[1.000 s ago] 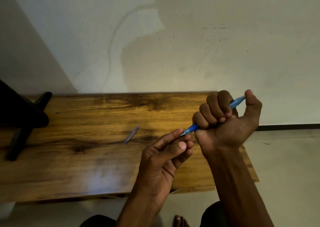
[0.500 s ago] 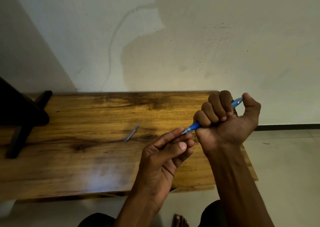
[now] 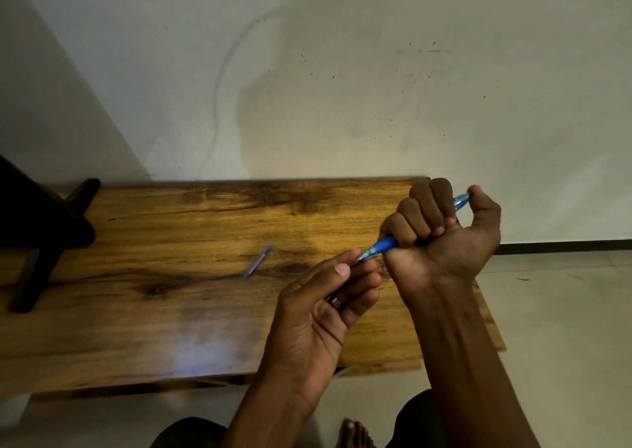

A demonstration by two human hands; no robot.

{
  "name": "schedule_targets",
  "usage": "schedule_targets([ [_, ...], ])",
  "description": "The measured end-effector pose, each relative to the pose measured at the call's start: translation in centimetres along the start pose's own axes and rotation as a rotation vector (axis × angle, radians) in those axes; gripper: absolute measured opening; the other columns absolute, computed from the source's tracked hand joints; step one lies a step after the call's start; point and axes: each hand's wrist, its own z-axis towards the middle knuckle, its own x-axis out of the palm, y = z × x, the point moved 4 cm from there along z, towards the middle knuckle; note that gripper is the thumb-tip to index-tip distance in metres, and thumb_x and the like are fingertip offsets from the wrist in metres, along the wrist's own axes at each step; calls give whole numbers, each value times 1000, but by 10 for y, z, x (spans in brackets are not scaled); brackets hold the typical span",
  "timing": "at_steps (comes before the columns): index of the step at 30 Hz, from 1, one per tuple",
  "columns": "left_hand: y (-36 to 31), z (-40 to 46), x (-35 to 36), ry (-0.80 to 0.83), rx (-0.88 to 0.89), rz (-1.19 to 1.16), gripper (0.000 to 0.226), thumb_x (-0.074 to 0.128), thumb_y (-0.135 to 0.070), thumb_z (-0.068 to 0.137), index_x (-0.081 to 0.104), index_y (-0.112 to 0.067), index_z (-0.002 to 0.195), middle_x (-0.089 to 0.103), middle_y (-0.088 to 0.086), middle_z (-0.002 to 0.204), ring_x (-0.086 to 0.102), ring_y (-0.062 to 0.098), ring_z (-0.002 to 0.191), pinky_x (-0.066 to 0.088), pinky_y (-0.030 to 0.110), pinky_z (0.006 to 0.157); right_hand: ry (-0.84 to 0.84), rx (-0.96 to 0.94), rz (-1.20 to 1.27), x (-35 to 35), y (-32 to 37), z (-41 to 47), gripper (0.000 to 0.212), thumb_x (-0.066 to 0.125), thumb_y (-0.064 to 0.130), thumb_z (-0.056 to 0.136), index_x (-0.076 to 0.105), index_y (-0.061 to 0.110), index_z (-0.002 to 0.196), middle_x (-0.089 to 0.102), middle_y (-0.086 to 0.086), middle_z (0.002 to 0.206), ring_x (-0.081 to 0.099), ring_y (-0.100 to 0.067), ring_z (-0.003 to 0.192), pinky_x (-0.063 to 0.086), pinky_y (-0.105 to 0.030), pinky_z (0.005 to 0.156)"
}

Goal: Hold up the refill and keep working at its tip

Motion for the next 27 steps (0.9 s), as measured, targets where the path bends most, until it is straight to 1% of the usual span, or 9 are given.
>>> schedule_targets([
  [3, 1, 0, 0, -3, -16, -22, 24, 58, -6, 77, 81, 0, 83, 79, 21, 84, 78, 22, 68, 63, 27, 58, -8, 3, 23, -1, 0, 0, 57, 27, 52, 98, 31, 20, 52, 19, 7, 49, 15, -8, 39, 17, -20, 36],
  [5, 1, -1, 0, -2, -19, -24, 24, 59, -6, 76, 81, 0, 82, 78, 21, 84, 78, 22, 69, 63, 27, 58, 15, 19, 53, -2, -1, -1, 59, 27, 56, 98, 33, 19, 52, 20, 7, 49, 16, -8, 40, 18, -21, 36],
  [7, 0, -1, 0, -2, -16, -22, 23, 60, -5, 76, 81, 0, 83, 78, 21, 84, 78, 22, 69, 63, 27, 58, 19, 23, 62, -2, 0, 0, 61, 27, 54, 97, 37, 16, 50, 20, 7, 49, 17, -8, 39, 18, -21, 36],
  [11, 1, -2, -1, 2, -17, -30, 19, 64, -1, 80, 80, 1, 88, 79, 21, 87, 78, 23, 70, 63, 27, 59, 16, 3, 17, 1, 0, -1, 52, 25, 52, 96, 26, 21, 54, 19, 7, 48, 15, -9, 39, 15, -21, 37],
  [13, 1, -2, -2, 1, -20, -31, 19, 64, 0, 79, 81, 1, 88, 79, 21, 87, 78, 23, 71, 63, 27, 59, 19, 4, -3, 2, 0, -2, 54, 25, 57, 96, 24, 21, 56, 18, 7, 48, 15, -8, 39, 15, -22, 37],
  [16, 0, -1, -1, 2, -21, -25, 19, 67, 1, 74, 81, 0, 88, 79, 20, 86, 78, 22, 70, 63, 26, 59, 23, 6, -34, 3, 1, -2, 53, 20, 53, 98, 24, 21, 56, 18, 7, 48, 14, -9, 39, 14, -21, 38],
  [21, 2, -1, -1, -2, -22, 10, 19, 67, 5, 75, 81, -1, 86, 79, 20, 84, 78, 22, 69, 62, 26, 59, 50, 21, -98, 8, 0, -4, 55, 18, 56, 97, 24, 21, 56, 18, 7, 48, 13, -9, 40, 13, -22, 38],
  [25, 3, 0, -2, 12, -15, 13, 28, 60, 3, 71, 82, -1, 87, 79, 19, 85, 78, 22, 70, 62, 25, 59, 69, 24, -155, 12, 2, -6, 52, 17, 52, 95, 24, 20, 55, 18, 6, 48, 13, -9, 40, 12, -21, 39],
  [27, 3, 0, -3, 19, -19, 6, 30, 58, 4, 71, 82, -1, 88, 79, 20, 86, 78, 22, 71, 62, 25, 59, 80, 24, -170, 14, 1, -6, 55, 17, 56, 95, 24, 20, 55, 18, 6, 47, 13, -9, 39, 11, -21, 39],
])
